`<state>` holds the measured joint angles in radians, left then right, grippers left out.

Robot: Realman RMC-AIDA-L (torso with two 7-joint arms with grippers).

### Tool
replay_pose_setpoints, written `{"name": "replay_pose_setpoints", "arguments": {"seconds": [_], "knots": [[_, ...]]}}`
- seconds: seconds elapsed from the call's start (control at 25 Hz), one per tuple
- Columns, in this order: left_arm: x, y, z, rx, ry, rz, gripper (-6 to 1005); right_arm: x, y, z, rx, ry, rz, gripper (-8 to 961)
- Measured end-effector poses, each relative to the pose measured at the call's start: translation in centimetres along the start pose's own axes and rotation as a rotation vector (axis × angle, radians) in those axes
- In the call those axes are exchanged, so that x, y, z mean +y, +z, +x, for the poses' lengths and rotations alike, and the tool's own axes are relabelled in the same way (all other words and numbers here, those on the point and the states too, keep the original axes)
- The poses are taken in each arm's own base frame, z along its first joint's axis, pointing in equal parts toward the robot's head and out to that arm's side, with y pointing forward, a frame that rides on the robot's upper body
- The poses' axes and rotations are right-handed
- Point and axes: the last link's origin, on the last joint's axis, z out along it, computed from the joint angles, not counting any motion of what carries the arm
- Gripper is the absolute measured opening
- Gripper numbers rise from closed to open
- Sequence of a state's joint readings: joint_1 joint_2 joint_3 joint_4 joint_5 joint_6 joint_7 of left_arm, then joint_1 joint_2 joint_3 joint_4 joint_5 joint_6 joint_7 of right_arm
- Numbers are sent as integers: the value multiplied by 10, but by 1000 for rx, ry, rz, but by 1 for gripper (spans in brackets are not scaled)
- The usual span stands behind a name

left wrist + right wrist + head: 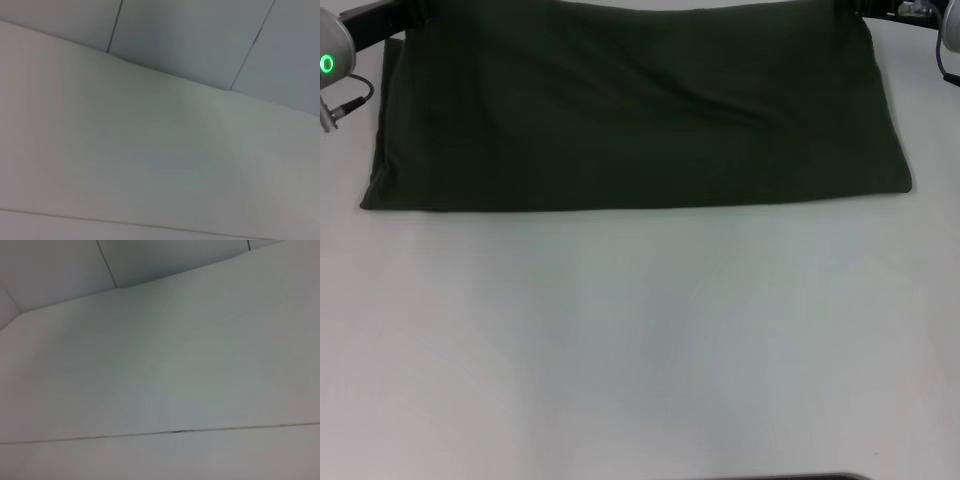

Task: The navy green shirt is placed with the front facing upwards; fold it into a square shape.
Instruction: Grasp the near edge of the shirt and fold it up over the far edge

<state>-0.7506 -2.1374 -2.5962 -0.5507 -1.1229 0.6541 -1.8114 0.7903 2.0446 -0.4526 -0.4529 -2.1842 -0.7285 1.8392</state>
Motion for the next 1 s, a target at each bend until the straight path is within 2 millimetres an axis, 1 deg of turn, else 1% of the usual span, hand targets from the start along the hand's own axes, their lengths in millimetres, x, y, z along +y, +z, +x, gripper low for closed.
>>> {"name": "replay_pose_setpoints", "arguments": {"seconds": [0.28, 1.0], "knots": [[-3, 1, -1, 4, 14, 32, 44, -2, 0, 0, -2, 1, 9, 28], [1, 4, 3, 11, 32, 38, 43, -3, 0, -6, -11, -10, 17, 29]]}}
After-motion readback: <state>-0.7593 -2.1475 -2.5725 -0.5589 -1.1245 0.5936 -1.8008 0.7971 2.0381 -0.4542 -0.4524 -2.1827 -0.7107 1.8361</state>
